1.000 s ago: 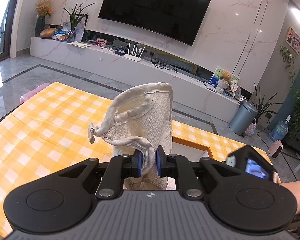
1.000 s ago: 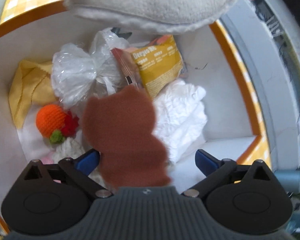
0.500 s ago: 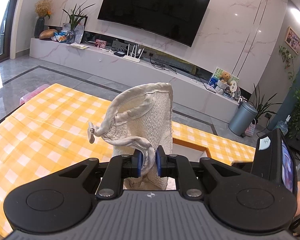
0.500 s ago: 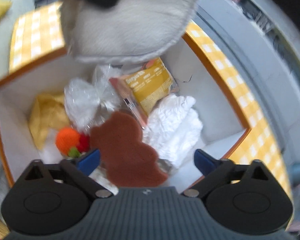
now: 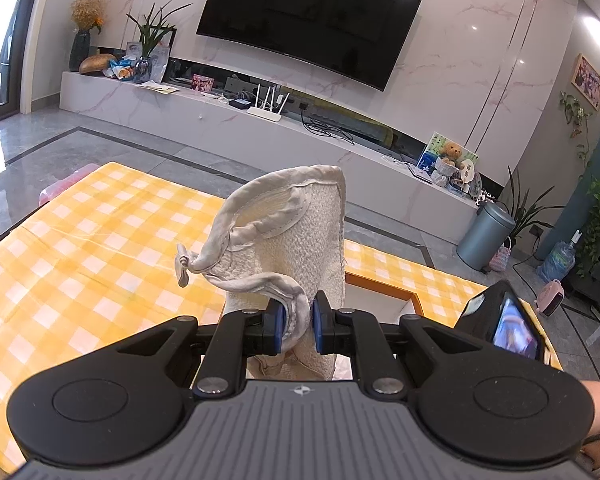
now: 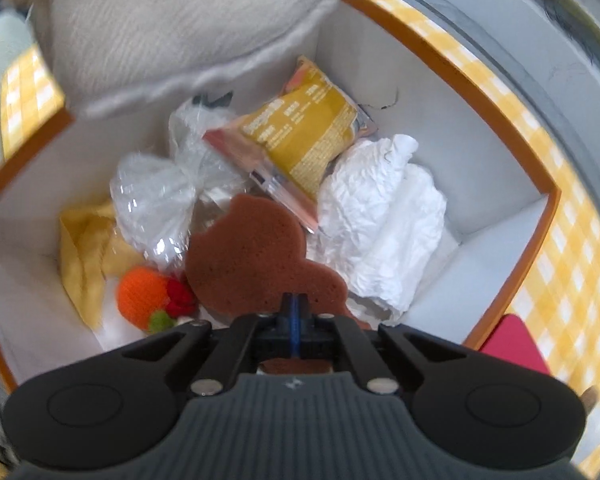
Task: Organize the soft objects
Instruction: 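Lower the cloth bag into the box and open the left gripper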
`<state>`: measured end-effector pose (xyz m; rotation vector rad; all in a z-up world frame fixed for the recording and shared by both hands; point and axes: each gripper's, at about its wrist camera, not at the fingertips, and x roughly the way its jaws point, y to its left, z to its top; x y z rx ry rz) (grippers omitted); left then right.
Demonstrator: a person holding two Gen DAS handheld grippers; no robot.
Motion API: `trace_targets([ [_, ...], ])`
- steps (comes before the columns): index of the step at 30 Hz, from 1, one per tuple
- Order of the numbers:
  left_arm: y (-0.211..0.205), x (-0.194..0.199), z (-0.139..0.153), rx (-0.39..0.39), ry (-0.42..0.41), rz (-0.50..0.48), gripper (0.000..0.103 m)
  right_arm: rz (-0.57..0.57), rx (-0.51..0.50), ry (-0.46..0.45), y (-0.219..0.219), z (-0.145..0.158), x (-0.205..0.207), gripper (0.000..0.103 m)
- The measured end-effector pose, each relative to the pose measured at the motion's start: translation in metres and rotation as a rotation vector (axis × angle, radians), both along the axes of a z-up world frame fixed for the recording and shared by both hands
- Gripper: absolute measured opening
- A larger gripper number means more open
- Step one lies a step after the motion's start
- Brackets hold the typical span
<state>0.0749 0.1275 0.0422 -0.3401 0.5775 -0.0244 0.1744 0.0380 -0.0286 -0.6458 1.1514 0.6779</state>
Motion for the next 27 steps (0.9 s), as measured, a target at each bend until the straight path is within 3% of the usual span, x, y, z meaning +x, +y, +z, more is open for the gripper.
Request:
trace_targets([
  [7, -0.001, -0.001, 0.002, 0.007, -0.008, -0.011, 0.016, 0.014, -0.046, -0.035, 0.007, -0.003, -0.005, 0.000],
  [12, -0.004, 0.000, 0.002, 0.004, -0.020, -0.044, 0.017, -0.085, 0.084, -0.144, -0.020, 0.030, -0.015, 0.006],
  [13, -0.006, 0.002, 0.001, -0.002, -0.016, -0.056, 0.017, -0.103, 0.119, -0.145, -0.027, 0.038, -0.017, 0.016],
  [15, -0.011, 0.006, -0.002, -0.016, -0.002, -0.082, 0.017, -0.122, 0.155, -0.157, -0.039, 0.051, -0.023, 0.023],
  [21, -0.041, 0.020, -0.017, 0.006, 0.054, -0.138, 0.017, -0.131, 0.211, -0.244, -0.069, 0.083, -0.047, 0.023],
  [27, -0.077, 0.029, -0.035, 0.124, 0.141, -0.179, 0.017, -0.160, 0.201, -0.268, -0.091, 0.089, -0.058, 0.023],
])
